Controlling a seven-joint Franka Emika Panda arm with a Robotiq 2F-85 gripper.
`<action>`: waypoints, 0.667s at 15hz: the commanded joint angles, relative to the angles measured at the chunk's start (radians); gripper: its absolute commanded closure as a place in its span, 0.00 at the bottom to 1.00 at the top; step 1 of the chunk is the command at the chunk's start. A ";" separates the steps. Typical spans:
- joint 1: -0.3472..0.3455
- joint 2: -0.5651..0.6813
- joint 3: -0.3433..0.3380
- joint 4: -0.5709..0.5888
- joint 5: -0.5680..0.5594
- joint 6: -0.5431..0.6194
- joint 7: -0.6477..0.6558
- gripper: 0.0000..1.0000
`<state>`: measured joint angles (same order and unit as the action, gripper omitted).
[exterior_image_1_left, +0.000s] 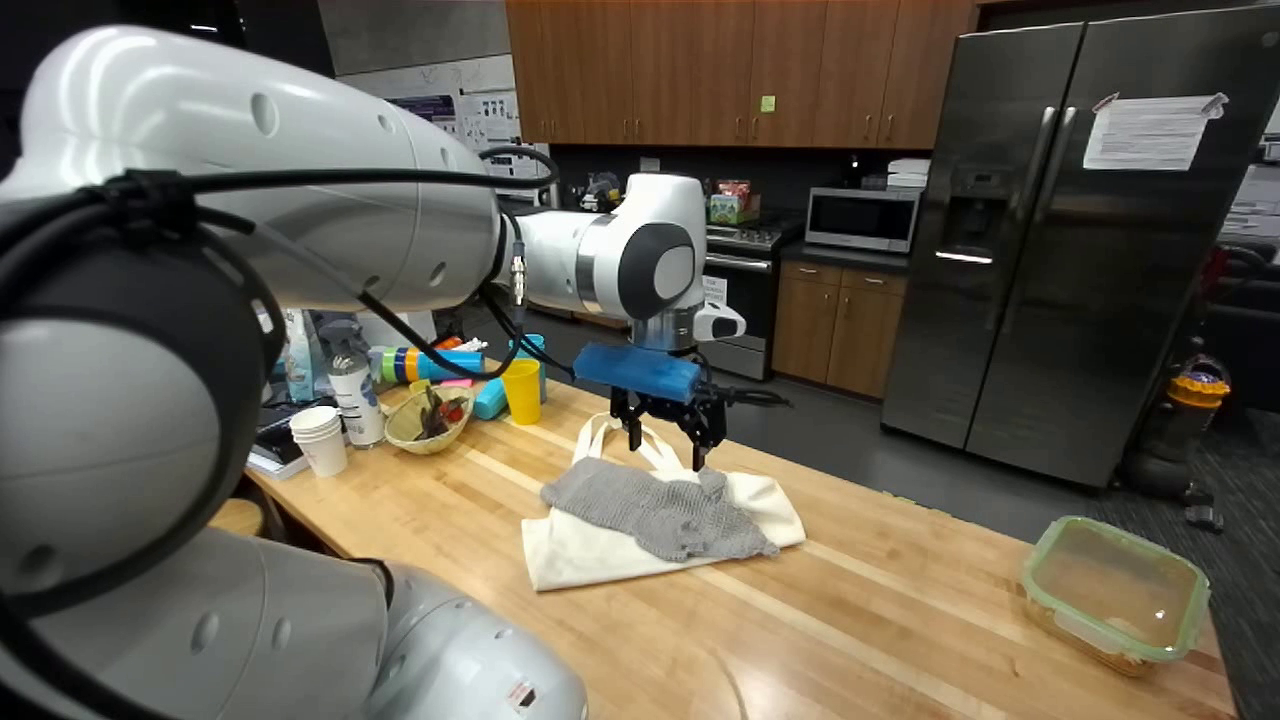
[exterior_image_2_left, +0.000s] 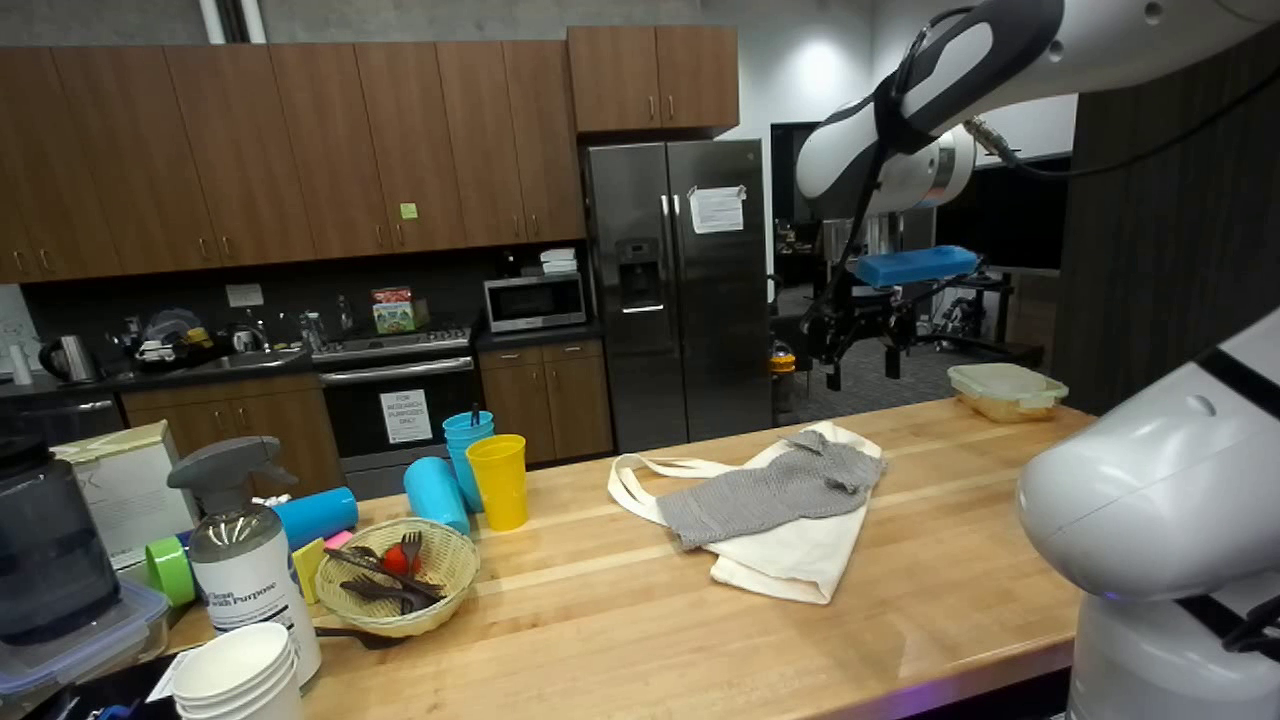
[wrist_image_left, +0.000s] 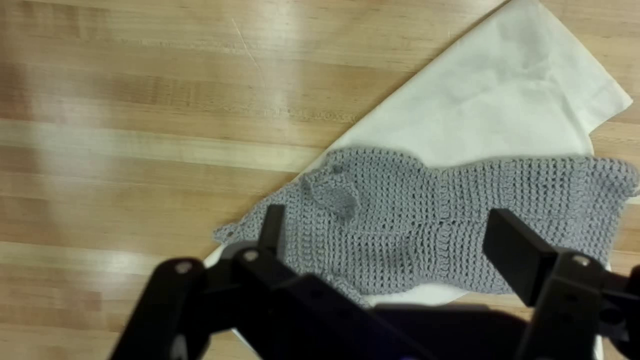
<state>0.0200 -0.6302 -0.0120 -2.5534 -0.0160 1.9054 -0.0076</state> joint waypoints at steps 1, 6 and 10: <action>-0.005 0.000 0.005 0.002 0.003 -0.002 -0.002 0.00; -0.005 0.000 0.005 0.002 0.003 -0.002 -0.002 0.00; 0.031 -0.058 0.069 -0.061 0.016 0.014 0.042 0.00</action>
<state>0.0257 -0.6342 0.0111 -2.5642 -0.0159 1.9054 -0.0047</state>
